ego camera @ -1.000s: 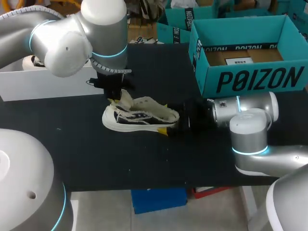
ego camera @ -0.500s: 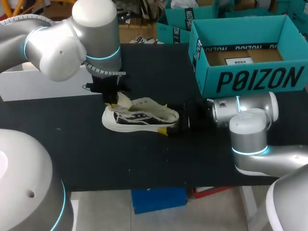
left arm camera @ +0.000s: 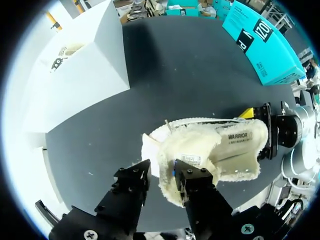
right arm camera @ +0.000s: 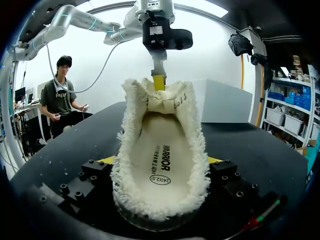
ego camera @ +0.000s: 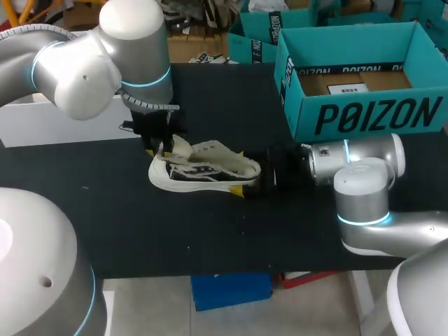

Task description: Take the shoe out of the shoebox, open the shoe tongue, remove and reinsert the insole, then place the shoe into the shoebox

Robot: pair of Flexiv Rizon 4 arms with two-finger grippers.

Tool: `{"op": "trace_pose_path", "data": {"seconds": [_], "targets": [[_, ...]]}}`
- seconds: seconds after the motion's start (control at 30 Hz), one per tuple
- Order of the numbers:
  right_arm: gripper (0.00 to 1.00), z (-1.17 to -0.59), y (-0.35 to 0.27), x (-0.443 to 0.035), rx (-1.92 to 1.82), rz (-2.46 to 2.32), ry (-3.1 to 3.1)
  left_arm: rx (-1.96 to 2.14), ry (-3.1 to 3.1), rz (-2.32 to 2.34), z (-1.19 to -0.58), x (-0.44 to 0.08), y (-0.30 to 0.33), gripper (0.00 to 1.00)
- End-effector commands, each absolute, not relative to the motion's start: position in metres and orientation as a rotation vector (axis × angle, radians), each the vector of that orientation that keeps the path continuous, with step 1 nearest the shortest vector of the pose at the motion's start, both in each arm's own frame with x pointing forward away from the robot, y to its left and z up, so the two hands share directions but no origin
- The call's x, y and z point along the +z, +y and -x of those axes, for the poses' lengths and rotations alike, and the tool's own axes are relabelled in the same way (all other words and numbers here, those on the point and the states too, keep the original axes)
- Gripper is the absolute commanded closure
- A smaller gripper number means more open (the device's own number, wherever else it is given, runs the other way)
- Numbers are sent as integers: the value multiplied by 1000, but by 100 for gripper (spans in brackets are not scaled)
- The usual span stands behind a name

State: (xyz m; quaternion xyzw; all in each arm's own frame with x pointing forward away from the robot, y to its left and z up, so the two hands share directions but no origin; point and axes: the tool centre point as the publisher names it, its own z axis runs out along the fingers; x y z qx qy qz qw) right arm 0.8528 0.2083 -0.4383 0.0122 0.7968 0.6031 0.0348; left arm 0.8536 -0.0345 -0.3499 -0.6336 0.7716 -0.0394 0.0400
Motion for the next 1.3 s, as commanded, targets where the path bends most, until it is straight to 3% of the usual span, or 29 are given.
{"op": "trace_pose_path", "data": {"seconds": [0.03, 0.27, 0.7, 0.73, 0.77, 0.8, 0.83, 1.3], "targets": [[100, -853, 210, -448, 1855, -39, 2447, -177, 2410, 1910, -854, -339, -34, 0], [100, -853, 210, -448, 1855, -39, 2447, -313, 2684, 1558, -858, -302, -59, 0], [100, -853, 210, -448, 1855, -39, 2447, -383, 3110, 445, -860, -260, -117, 0], [100, -853, 210, -448, 1855, -39, 2447, -391, 3130, 383, -861, -260, -120, 12], [100, -853, 210, -448, 1855, -39, 2447, -416, 3148, 339, -862, -260, -123, 56], [100, -853, 210, -448, 1855, -39, 2447, -429, 3156, 290, -865, -260, -125, 85], [100, -853, 210, -448, 1855, -39, 2447, -431, 3168, 237, -866, -261, -128, 100], [100, -853, 210, -448, 1855, -39, 2447, -393, 3393, -408, -863, -277, -145, 100]]}}
